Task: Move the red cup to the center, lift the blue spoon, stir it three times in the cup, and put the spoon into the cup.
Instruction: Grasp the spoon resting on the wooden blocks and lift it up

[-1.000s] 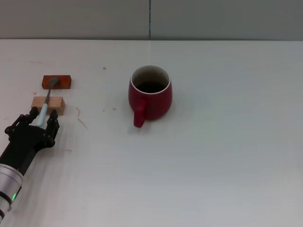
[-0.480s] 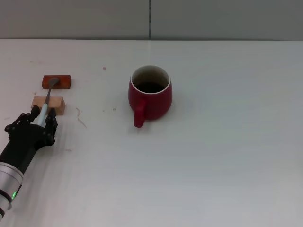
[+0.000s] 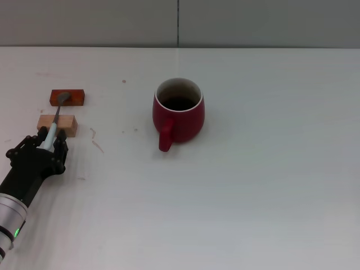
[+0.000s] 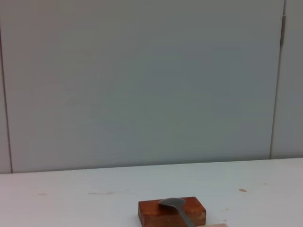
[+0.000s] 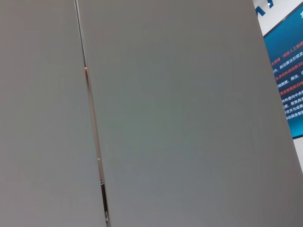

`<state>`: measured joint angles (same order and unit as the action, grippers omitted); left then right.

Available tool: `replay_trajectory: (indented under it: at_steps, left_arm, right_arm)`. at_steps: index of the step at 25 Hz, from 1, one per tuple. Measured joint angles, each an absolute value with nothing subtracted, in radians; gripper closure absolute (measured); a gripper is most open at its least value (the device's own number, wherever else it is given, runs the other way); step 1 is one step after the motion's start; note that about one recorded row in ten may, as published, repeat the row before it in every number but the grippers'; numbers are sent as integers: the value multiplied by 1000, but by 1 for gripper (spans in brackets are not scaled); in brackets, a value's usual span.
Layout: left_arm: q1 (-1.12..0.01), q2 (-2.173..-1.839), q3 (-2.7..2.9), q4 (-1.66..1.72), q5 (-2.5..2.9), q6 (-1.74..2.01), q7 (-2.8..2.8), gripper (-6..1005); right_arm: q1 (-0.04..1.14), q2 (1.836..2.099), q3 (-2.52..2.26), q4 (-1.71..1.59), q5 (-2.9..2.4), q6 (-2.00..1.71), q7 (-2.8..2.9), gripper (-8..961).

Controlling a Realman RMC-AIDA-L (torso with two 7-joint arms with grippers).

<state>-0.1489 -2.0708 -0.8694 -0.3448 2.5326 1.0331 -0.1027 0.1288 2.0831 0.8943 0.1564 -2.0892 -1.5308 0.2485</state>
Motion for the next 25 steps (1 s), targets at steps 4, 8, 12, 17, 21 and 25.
replay_trajectory:
  at_steps: [4,8,12,17,21,25]
  left_arm:
    - [-149,-2071,-870,-345,2533,1033,-103,647]
    - [-149,-2071,-873,-345,2533,1032,-103,648]
    - [-149,-2070,-872,-341,2536,1033,-103,650]
    - [-149,-2071,-887,-343,2534,1028,-104,767]
    - [-148,-2070,-888,-349,2534,1036,-104,792]
    - [-148,-2070,-880,-351,2541,1048,-104,818]
  right_arm:
    - [129,2083,894,156,-2089,-1531,249,144]
    - [128,2084,894,156,-2089,-1532,249,144]
    - [127,2085,894,156,-2089,-1532,249,144]
    - [127,2085,894,156,-2089,-1535,249,144]
    - [125,2085,894,156,-2089,-1544,249,144]
    - [124,2085,894,156,-2089,-1545,250,144]
